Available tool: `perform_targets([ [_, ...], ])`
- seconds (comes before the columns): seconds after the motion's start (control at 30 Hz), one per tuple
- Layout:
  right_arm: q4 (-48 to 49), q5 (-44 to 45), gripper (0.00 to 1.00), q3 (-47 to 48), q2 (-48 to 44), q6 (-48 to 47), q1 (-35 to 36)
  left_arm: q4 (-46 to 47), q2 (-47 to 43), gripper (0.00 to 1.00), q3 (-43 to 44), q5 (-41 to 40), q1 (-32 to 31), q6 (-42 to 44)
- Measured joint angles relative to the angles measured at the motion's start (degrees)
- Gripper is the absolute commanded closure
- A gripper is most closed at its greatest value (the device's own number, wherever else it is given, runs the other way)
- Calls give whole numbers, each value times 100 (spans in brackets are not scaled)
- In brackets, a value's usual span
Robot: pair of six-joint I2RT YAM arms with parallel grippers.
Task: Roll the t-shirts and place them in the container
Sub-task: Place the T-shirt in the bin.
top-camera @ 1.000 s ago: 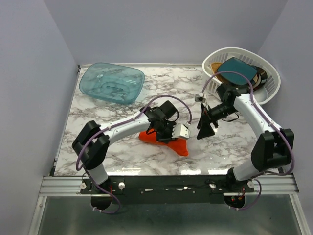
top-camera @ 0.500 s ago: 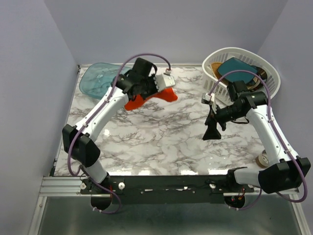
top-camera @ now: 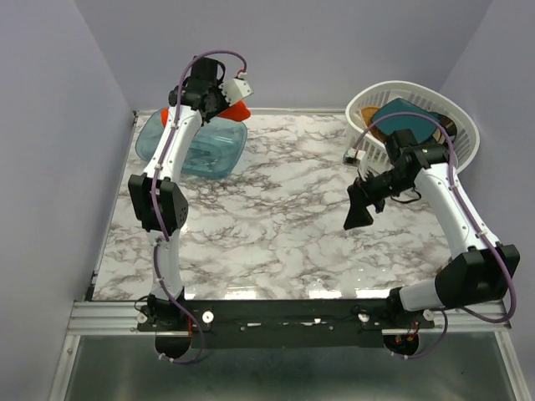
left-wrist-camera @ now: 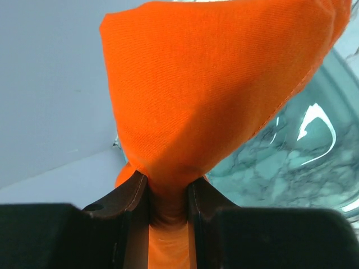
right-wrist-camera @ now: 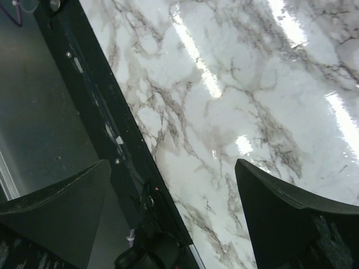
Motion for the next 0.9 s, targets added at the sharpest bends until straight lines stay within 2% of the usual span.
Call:
perform_targets([
  [0.17, 52, 22, 0, 570, 612, 61, -173, 175, 15, 100, -437, 205, 350, 807],
  [0.43, 63, 17, 0, 935, 1178, 59, -286, 1335, -37, 100, -1539, 1051, 979, 2236],
  [0.53, 61, 31, 0, 942, 1250, 48, -297, 1543, -28, 100, -1681, 1290, 1062, 2621],
  [0.63, 61, 131, 0, 940, 1344, 24, -297, 2245, -28, 100, -2026, 1567, 1097, 3029],
  [0.9, 63, 450, 0, 691, 1447, -37, -299, 3257, 308, 100, -2653, 2026, 1095, 3679],
])
